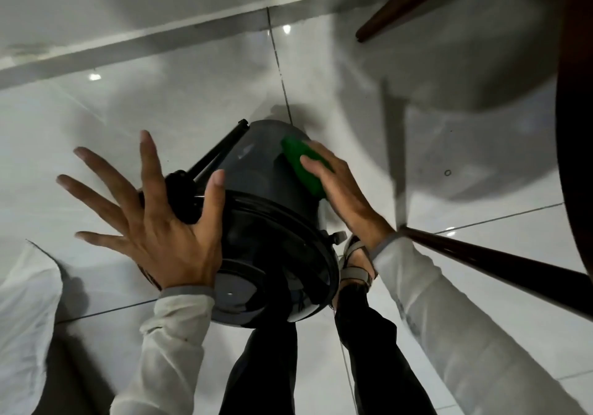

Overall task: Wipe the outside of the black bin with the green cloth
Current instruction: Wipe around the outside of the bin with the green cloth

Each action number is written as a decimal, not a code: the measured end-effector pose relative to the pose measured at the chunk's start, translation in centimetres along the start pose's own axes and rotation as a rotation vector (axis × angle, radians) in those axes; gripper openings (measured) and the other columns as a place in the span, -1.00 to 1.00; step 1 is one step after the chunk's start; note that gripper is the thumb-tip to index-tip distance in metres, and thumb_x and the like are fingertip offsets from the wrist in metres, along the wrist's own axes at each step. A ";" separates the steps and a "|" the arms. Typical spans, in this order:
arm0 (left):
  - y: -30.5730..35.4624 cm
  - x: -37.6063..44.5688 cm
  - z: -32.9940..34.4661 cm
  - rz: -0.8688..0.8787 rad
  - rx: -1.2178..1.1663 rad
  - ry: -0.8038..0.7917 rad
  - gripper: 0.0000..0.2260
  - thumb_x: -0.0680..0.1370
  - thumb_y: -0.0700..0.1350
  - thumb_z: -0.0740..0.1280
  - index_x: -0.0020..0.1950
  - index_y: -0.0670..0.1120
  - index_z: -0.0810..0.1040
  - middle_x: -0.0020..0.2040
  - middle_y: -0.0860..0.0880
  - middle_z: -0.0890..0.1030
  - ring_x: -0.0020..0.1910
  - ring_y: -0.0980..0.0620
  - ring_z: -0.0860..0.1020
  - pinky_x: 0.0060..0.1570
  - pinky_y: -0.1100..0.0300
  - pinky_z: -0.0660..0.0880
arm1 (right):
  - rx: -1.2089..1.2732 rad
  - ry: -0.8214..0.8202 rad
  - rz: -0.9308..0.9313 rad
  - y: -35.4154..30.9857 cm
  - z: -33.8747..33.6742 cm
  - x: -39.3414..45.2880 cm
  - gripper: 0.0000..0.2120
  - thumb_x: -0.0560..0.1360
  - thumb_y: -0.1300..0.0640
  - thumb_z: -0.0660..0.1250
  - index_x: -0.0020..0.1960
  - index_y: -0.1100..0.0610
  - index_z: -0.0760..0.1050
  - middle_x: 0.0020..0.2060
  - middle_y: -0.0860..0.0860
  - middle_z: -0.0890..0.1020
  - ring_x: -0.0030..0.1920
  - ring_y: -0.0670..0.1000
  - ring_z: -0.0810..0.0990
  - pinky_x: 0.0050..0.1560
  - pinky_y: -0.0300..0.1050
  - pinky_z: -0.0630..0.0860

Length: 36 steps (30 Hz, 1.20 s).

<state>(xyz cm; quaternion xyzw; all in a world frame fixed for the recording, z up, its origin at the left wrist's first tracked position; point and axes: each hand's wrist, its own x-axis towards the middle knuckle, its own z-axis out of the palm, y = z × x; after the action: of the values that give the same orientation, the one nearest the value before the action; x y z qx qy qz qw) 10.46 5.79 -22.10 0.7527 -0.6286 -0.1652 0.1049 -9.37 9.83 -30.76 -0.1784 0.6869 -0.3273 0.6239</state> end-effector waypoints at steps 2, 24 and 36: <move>0.7 0.0 0.3 0.016 0.037 0.008 -0.19 0.52 0.58 0.04 0.65 0.16 0.20 0.70 -0.30 0.02 0.65 -0.48 -0.09 0.38 -0.69 -0.10 | 0.016 0.110 0.091 1.0 -0.5 2.8 -0.54 0.63 -0.03 0.31 0.51 0.03 0.50 0.38 0.03 0.62 0.39 0.08 0.58 0.26 -0.12 0.56; -1.8 -1.2 0.0 0.142 -0.099 0.000 -0.32 0.60 0.46 0.02 0.56 0.09 0.42 0.69 -0.31 0.06 0.66 -0.43 -0.09 0.48 -0.60 -0.03 | -0.205 0.091 0.075 -0.3 0.3 6.6 -0.52 0.69 -0.09 0.27 0.56 0.04 0.43 0.61 0.05 0.40 0.63 0.11 0.34 0.63 -0.02 0.26; -5.8 -4.0 -0.4 0.458 -0.025 -0.065 -0.32 0.62 0.41 -0.01 0.60 0.03 0.31 0.63 -0.43 0.13 0.60 -0.56 -0.02 0.43 -0.66 -0.14 | -0.742 -0.175 -0.347 -0.6 1.8 1.1 -0.61 0.71 -0.05 0.21 0.52 -0.10 0.48 0.66 0.04 0.32 0.67 0.08 0.23 0.62 -0.15 0.03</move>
<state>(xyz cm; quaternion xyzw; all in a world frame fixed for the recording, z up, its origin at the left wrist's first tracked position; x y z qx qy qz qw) 15.24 10.76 -23.39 0.5832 -0.7841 -0.1689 0.1287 -7.86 8.30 -31.21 -0.5312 0.6624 -0.1415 0.5090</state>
